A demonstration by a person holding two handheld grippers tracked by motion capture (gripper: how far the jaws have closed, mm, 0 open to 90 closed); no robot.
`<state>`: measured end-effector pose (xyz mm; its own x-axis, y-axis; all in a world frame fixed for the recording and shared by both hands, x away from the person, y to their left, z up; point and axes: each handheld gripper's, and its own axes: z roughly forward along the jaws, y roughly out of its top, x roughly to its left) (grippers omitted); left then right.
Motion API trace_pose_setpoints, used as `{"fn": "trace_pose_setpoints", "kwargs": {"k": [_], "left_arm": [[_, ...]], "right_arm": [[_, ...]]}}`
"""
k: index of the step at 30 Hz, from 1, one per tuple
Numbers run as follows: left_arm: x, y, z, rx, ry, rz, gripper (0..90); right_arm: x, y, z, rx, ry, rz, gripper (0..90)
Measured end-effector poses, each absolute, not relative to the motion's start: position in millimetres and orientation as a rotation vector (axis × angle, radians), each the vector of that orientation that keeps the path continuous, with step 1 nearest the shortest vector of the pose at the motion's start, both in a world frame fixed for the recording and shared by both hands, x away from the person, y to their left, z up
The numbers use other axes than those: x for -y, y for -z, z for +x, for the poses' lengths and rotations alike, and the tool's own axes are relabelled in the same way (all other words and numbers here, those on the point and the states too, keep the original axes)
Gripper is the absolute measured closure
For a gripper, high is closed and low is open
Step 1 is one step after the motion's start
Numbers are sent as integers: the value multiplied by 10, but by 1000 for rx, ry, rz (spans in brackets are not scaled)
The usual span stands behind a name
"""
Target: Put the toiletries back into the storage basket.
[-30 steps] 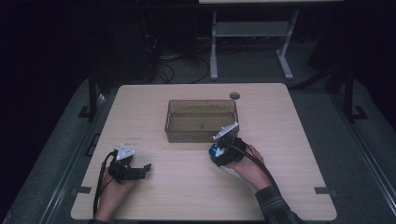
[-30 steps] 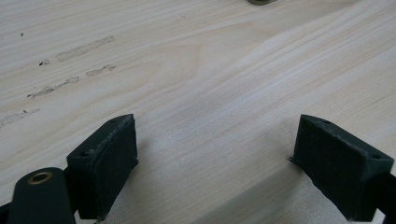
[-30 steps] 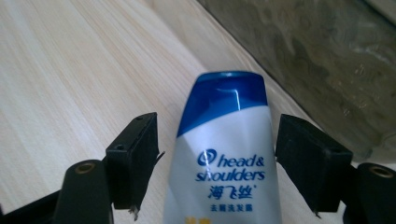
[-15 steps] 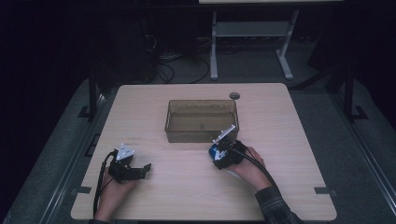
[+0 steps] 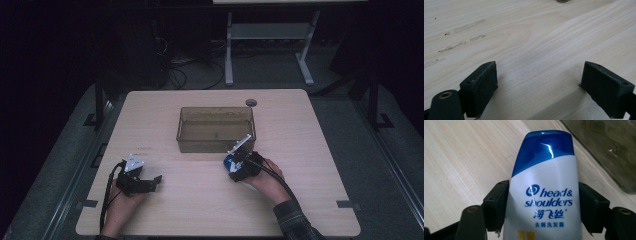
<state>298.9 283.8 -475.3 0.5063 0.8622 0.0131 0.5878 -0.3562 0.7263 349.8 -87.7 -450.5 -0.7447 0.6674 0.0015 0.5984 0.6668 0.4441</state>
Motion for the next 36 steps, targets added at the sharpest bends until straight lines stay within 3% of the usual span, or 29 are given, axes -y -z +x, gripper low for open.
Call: {"fn": "trace_pose_setpoints", "kwargs": {"k": [36], "left_arm": [[-2837,4754,2988,-1183,-524,2074,121]], "right_arm": [[1413,4098,3275,-2558,-1099,1096,327]]}}
